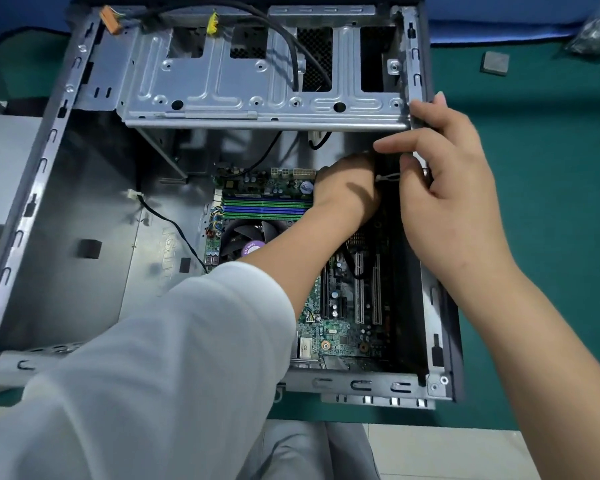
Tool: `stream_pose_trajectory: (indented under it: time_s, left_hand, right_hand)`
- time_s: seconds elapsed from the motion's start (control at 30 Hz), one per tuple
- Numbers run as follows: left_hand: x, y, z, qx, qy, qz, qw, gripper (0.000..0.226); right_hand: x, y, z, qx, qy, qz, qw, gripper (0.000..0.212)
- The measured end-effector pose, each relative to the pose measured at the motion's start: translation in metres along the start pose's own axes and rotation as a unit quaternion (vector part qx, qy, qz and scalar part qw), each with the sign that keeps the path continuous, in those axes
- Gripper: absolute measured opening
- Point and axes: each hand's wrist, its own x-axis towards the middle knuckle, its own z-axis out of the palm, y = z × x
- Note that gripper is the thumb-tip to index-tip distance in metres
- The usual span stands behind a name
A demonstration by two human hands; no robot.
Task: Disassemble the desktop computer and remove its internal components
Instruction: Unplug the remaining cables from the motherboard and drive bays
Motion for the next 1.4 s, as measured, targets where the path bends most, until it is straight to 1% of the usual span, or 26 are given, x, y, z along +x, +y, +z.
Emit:
stream_pose_trajectory:
  time_s: [0.17,0.27,0.43,0.5,0.6,0.7,0.8,0.9,1.03,1.17,1.4]
  left_hand:
    - [-0.0007,0.0005,0.0006,-0.002,0.014,-0.016,1.000,0.018]
    - [-0.0011,0.0009,0.0012,-0.010,0.007,-0.028,1.000,0.018]
    - [-0.0049,-0.0036,-0.0030,-0.023,-0.017,-0.002,1.000,0.023]
    - [-0.0066,-0.0045,-0.0051,-0.038,-0.025,-0.004,0.999,0.023]
    - [-0.0057,-0.0018,-0.0034,-0.031,-0.008,-0.017,0.999,0.019]
    - [-0.0030,-0.0008,0.0001,-0.025,0.005,-0.040,0.999,0.021]
    - [-0.0024,-0.0011,0.0013,-0.019,0.002,-0.050,0.999,0.024]
    - [-0.0036,-0.0016,-0.0010,-0.026,-0.009,-0.046,0.999,0.024]
    - [-0.0027,-0.0017,-0.0026,-0.042,-0.021,-0.062,0.997,0.025]
    - [-0.0031,0.0026,-0.0018,-0.043,-0.011,-0.067,0.997,0.023]
    - [-0.0053,0.0014,0.0002,-0.049,-0.007,-0.062,0.997,0.025]
  right_hand:
    - [0.0007,0.0011,0.0004,0.010,0.005,-0.004,1.000,0.036]
    - [0.0008,0.0018,0.0004,0.010,0.006,-0.006,1.000,0.036]
    - [-0.0010,0.0028,0.0011,0.003,0.009,-0.010,1.000,0.037]
    - [-0.0010,0.0028,0.0012,-0.003,0.011,-0.011,1.000,0.038]
    - [-0.0010,0.0012,0.0008,-0.007,0.009,-0.009,1.000,0.038]
    - [-0.0006,-0.0006,-0.0010,-0.020,0.018,-0.003,1.000,0.037]
    - [0.0016,-0.0006,-0.0026,-0.059,0.032,0.031,0.997,0.046]
    - [0.0030,0.0009,-0.0028,-0.070,0.020,0.090,0.993,0.054]
    - [0.0034,0.0002,-0.0034,-0.058,0.018,0.121,0.991,0.049]
    - [0.0047,0.0037,-0.0025,-0.057,0.006,0.151,0.987,0.048]
    - [0.0052,0.0055,-0.0040,-0.054,0.007,0.157,0.986,0.048]
